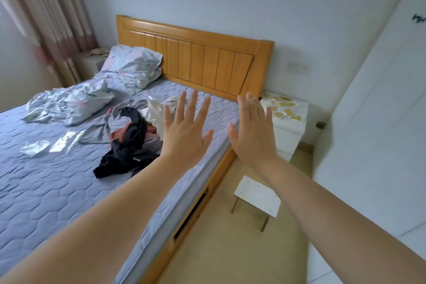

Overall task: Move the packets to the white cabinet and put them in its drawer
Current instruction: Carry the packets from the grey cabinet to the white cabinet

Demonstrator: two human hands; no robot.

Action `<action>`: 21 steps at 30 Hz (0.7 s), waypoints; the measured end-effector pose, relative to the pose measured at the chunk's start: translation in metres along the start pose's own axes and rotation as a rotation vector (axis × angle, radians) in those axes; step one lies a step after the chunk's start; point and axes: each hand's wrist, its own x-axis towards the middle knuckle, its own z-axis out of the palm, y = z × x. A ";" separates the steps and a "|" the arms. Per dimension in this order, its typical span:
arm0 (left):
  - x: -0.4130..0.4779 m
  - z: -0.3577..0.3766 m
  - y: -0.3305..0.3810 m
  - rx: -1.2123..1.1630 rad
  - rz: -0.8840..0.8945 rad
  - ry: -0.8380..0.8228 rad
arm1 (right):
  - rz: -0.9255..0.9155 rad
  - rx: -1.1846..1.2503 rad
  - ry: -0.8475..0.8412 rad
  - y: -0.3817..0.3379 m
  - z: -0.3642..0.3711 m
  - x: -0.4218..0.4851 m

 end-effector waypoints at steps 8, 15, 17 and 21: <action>-0.156 -0.059 -0.131 0.214 -0.339 -0.041 | -0.328 0.206 -0.120 -0.180 0.029 -0.043; -0.354 -0.136 -0.257 0.413 -0.600 -0.007 | -0.637 0.354 -0.161 -0.399 0.019 -0.127; -0.420 -0.162 -0.294 0.465 -0.652 -0.015 | -0.710 0.400 -0.147 -0.467 0.019 -0.160; -0.553 -0.210 -0.363 0.511 -0.765 -0.020 | -0.795 0.457 -0.178 -0.609 0.016 -0.239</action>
